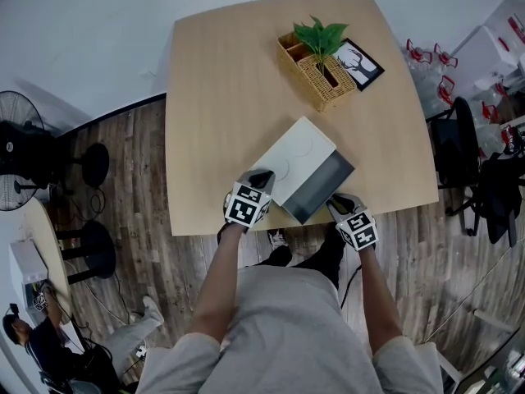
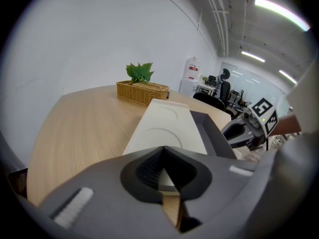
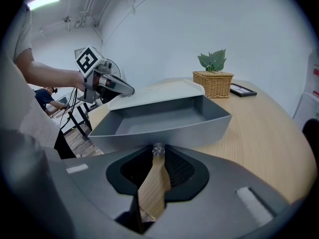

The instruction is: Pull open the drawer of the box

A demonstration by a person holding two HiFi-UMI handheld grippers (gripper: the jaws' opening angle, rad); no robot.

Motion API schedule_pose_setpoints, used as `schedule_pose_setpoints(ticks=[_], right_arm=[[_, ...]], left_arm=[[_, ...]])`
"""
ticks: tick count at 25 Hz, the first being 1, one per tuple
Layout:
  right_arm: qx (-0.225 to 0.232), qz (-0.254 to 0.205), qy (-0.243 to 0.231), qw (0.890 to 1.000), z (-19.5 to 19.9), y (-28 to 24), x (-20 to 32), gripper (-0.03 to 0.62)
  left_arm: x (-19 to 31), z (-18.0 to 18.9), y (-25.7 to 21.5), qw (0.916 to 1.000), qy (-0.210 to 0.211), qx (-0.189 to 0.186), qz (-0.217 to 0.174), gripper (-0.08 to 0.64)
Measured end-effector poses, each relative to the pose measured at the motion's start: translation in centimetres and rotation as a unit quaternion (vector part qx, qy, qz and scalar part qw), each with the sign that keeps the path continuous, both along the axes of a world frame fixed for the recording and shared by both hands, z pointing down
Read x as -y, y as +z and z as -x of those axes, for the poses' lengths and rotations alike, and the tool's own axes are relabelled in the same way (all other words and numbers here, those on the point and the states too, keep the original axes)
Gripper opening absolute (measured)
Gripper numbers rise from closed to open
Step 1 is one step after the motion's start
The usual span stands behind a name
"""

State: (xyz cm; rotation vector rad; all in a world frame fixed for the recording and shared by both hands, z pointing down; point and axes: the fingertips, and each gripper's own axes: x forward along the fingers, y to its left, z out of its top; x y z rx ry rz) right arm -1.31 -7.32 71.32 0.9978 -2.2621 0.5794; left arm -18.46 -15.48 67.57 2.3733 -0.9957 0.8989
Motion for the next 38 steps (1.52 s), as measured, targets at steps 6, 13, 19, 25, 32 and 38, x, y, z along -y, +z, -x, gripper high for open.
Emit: schedule_pose_setpoints(ticks=[6,13,19,25,32,38], right_arm=[[-0.003,0.001,0.008,1.000,-0.8,0.0,-0.6,0.074],[-0.015,0.009,0.013,1.000,-2.0,0.5,-1.5,0.074],[-0.016,0.007,0.020,1.000,-2.8,0.5,-2.3,0.074],[-0.019,0.016,0.024,0.999,-2.9,0.6,-2.4,0.075],[-0.023,0.020,0.047,0.998,-5.6,0.0,-3.6,0.074],[0.026,-0.009,0.052,0.998,-5.5,-3.4,-1.0,0.074]], left_arm=[[-0.1,0.1,0.0,1.0000,0.000,0.000,0.001,0.052],[0.1,-0.1,0.1,1.0000,0.000,-0.003,-0.002,0.052],[-0.1,-0.1,0.1,1.0000,0.000,-0.004,-0.002,0.052],[0.1,0.0,0.0,1.0000,-0.003,-0.007,-0.001,0.052],[-0.1,0.0,0.0,0.9999,-0.011,-0.010,-0.006,0.052],[0.3,0.3,0.2,0.9978,-0.064,-0.019,0.005,0.052]])
